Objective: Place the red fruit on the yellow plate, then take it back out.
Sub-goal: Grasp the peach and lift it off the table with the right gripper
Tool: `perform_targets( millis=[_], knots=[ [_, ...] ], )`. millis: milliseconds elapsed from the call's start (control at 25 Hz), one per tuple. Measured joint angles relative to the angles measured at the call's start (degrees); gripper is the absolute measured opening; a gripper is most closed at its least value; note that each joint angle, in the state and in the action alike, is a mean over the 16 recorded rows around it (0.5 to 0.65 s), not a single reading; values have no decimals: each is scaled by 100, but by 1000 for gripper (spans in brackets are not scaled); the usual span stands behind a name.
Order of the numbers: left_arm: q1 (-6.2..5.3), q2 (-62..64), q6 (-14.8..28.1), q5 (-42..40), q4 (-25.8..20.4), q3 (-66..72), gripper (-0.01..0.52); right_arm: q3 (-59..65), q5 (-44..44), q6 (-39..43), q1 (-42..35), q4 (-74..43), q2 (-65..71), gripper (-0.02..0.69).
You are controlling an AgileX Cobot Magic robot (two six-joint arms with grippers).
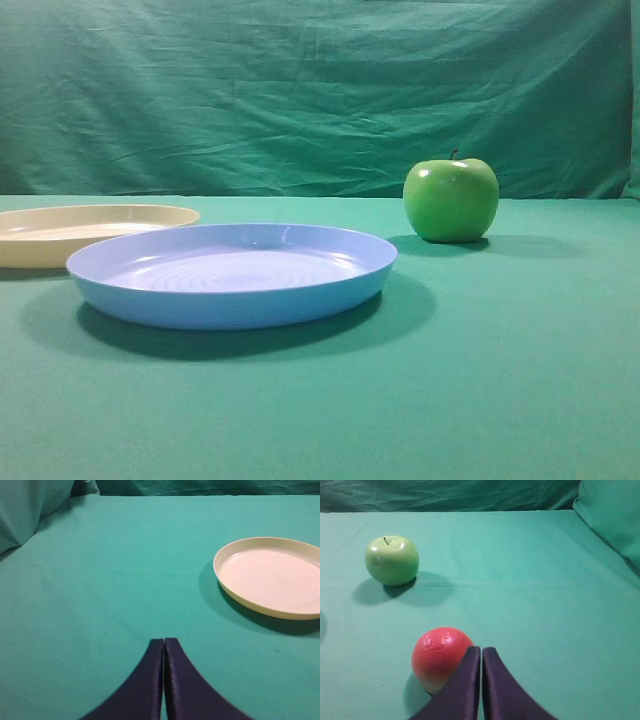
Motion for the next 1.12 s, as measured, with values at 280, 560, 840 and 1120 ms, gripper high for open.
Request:
perform_targets(
  millis=[280, 560, 840, 1120],
  knots=[
    [0, 0, 0, 0, 0, 0, 0, 0, 0, 0, 0, 0, 0, 0],
    [0, 0, 0, 0, 0, 0, 0, 0, 0, -2, 0, -1, 0, 0],
    [0, 0, 0, 0, 0, 0, 0, 8, -307, 35, 0, 49, 0, 0],
    [0, 0, 0, 0, 0, 0, 0, 3, -1478, 266, 0, 197, 0, 0]
  ],
)
